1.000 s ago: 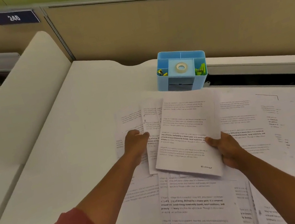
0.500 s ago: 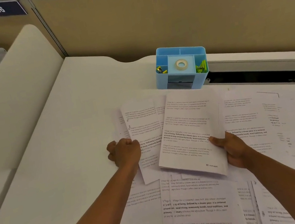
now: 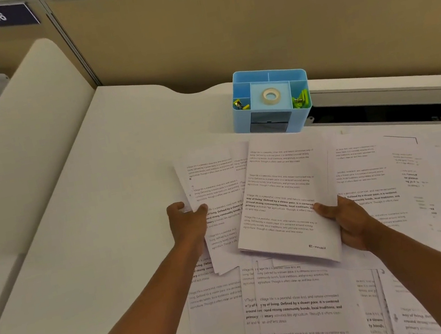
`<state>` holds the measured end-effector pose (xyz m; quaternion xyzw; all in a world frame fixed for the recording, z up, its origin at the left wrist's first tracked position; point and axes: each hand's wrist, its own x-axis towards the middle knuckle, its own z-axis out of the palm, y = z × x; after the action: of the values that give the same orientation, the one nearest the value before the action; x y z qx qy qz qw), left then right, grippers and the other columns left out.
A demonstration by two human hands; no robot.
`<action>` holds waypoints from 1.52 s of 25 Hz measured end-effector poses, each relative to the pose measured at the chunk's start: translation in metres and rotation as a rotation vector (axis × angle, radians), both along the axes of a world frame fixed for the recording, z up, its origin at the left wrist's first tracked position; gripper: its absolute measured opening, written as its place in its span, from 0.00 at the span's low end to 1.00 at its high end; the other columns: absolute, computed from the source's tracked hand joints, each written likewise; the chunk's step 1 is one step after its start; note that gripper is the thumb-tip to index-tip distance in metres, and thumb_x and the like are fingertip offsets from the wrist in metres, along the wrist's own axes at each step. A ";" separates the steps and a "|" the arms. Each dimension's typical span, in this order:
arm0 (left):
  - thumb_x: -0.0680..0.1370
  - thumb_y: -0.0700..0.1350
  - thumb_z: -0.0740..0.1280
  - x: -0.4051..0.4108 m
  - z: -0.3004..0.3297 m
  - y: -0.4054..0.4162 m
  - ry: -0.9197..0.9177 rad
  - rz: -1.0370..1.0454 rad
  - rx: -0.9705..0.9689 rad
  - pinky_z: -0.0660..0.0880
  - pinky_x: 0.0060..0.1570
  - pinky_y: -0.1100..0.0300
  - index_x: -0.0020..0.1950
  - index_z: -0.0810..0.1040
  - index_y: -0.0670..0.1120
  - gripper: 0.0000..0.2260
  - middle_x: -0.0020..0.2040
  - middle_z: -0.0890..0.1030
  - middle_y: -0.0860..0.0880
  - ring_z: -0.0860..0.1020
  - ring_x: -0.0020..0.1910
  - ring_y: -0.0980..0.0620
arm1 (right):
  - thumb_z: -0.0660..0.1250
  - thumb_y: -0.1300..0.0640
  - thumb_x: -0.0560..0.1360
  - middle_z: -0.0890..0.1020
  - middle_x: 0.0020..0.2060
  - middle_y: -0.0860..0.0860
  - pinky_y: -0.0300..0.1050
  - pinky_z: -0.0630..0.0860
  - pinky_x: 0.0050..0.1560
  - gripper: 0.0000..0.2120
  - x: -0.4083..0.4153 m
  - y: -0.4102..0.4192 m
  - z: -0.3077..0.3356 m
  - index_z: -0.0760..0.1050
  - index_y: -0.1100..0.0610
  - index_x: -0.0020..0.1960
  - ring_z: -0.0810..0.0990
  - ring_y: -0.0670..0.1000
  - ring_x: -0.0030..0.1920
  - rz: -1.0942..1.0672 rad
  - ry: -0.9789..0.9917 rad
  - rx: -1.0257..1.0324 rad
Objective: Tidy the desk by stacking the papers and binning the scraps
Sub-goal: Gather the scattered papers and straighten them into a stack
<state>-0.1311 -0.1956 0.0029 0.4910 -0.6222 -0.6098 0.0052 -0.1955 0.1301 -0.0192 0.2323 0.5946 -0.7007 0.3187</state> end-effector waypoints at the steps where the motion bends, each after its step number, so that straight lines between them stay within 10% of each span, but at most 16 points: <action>1: 0.78 0.41 0.72 0.001 -0.002 -0.003 -0.008 -0.024 -0.033 0.81 0.53 0.48 0.62 0.72 0.44 0.15 0.54 0.80 0.50 0.81 0.50 0.49 | 0.66 0.66 0.79 0.85 0.58 0.59 0.62 0.82 0.53 0.16 0.000 0.000 0.001 0.75 0.58 0.66 0.85 0.61 0.56 -0.003 0.001 -0.006; 7: 0.80 0.40 0.67 0.016 0.001 -0.033 -0.092 -0.255 -0.298 0.77 0.39 0.58 0.40 0.75 0.42 0.09 0.41 0.81 0.49 0.80 0.40 0.49 | 0.66 0.66 0.80 0.85 0.57 0.58 0.60 0.84 0.50 0.15 0.000 0.000 0.001 0.76 0.57 0.65 0.84 0.61 0.56 -0.007 0.000 -0.002; 20: 0.72 0.50 0.70 0.058 -0.004 -0.012 -0.238 -0.341 -0.255 0.79 0.45 0.58 0.60 0.79 0.42 0.20 0.63 0.76 0.42 0.81 0.53 0.45 | 0.66 0.66 0.80 0.86 0.55 0.57 0.61 0.79 0.56 0.14 0.001 -0.001 0.001 0.76 0.56 0.64 0.83 0.62 0.56 -0.011 0.003 0.018; 26: 0.79 0.41 0.70 0.060 0.016 -0.006 -0.110 -0.236 -0.093 0.81 0.40 0.55 0.45 0.80 0.40 0.06 0.44 0.85 0.46 0.84 0.42 0.46 | 0.66 0.66 0.80 0.85 0.55 0.57 0.61 0.79 0.56 0.14 0.002 -0.001 0.002 0.76 0.57 0.64 0.83 0.62 0.56 -0.016 0.005 0.004; 38: 0.78 0.43 0.69 0.051 0.103 -0.040 0.090 -0.396 -0.781 0.66 0.28 0.65 0.35 0.79 0.43 0.11 0.31 0.79 0.54 0.75 0.28 0.57 | 0.66 0.65 0.80 0.86 0.55 0.57 0.56 0.84 0.46 0.11 0.004 -0.001 0.004 0.77 0.55 0.60 0.84 0.61 0.55 -0.012 -0.004 -0.001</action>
<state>-0.0797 -0.2353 0.1063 0.2964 -0.8872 -0.3390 0.1004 -0.1915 0.1294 -0.0150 0.2370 0.5924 -0.7023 0.3157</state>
